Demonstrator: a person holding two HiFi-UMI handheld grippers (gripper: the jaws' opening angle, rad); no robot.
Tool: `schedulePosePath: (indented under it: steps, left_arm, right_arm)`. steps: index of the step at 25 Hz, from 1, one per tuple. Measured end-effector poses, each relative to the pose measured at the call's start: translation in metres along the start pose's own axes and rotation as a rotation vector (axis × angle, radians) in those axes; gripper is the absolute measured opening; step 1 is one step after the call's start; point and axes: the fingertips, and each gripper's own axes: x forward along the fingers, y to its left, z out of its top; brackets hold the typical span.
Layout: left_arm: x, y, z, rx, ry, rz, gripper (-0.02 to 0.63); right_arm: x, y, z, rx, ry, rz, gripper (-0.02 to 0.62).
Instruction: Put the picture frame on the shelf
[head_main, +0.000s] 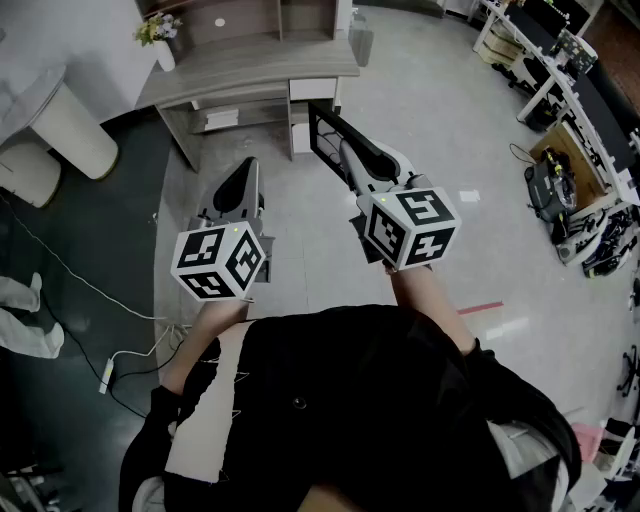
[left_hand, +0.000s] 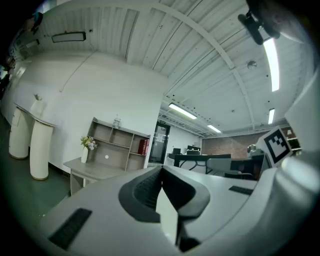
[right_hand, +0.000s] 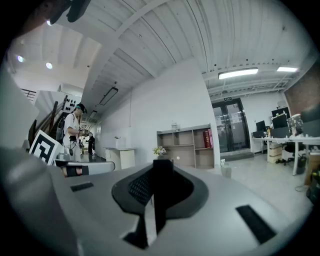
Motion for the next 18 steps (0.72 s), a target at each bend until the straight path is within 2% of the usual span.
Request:
schedulePosePath:
  steps: [11, 18]
  left_arm:
    - [0.006, 0.014, -0.001, 0.001, 0.006, 0.018, 0.012]
    - [0.005, 0.043, -0.011, -0.021, 0.021, 0.045, 0.012]
  right_arm:
    - [0.017, -0.005, -0.004, 0.043, 0.000, 0.009, 0.043]
    - [0.042, 0.004, -0.018, 0.087, 0.016, 0.035, 0.043]
